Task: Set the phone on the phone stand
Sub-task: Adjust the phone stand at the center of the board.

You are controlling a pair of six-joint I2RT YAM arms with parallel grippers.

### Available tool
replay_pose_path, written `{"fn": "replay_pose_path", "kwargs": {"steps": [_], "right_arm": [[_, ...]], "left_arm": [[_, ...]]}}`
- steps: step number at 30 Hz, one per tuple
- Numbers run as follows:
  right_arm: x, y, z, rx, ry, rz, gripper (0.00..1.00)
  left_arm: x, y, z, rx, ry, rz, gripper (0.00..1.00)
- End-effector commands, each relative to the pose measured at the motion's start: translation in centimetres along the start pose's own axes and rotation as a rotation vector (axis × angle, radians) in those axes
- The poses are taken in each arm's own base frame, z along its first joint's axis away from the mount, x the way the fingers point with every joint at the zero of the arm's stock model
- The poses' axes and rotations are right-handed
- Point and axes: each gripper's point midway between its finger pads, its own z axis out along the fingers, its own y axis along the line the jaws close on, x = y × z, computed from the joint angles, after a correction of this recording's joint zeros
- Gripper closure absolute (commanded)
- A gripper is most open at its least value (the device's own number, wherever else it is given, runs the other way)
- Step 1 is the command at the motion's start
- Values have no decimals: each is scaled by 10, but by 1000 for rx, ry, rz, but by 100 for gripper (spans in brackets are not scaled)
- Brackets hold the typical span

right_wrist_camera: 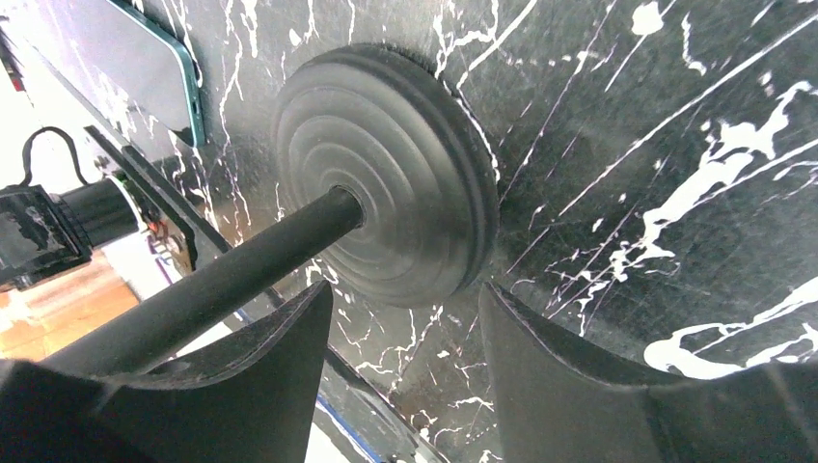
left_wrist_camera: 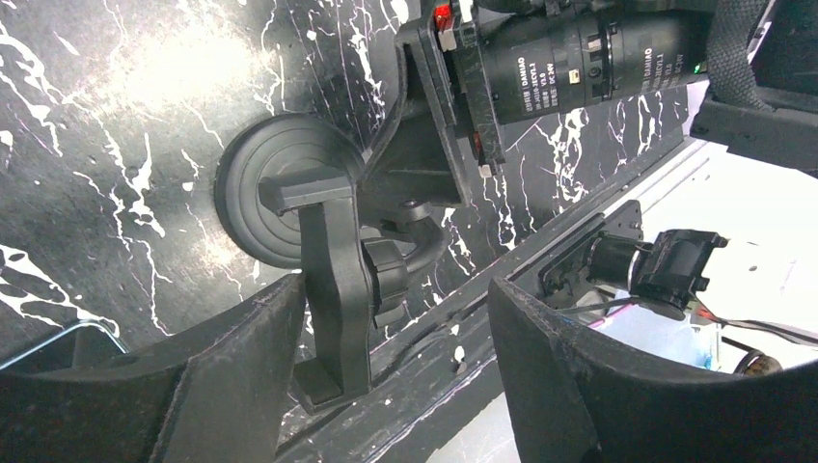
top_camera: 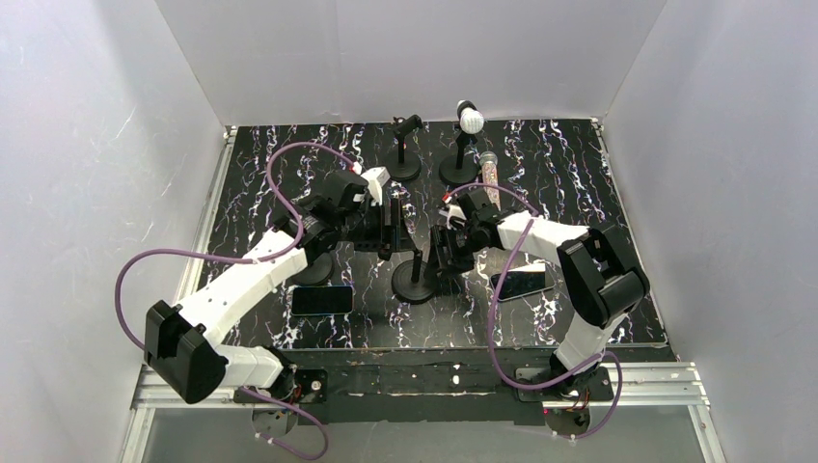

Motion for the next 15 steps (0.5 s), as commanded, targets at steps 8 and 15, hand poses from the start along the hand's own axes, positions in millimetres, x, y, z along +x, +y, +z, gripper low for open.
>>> {"fn": "replay_pose_path", "kwargs": {"steps": [8, 15], "right_arm": [[51, -3, 6, 33, 101, -37, 51], [78, 8, 6, 24, 161, -59, 57]], "left_arm": [[7, -8, -11, -6, -48, -38, 29], [16, -6, -10, -11, -32, -45, 28]]}}
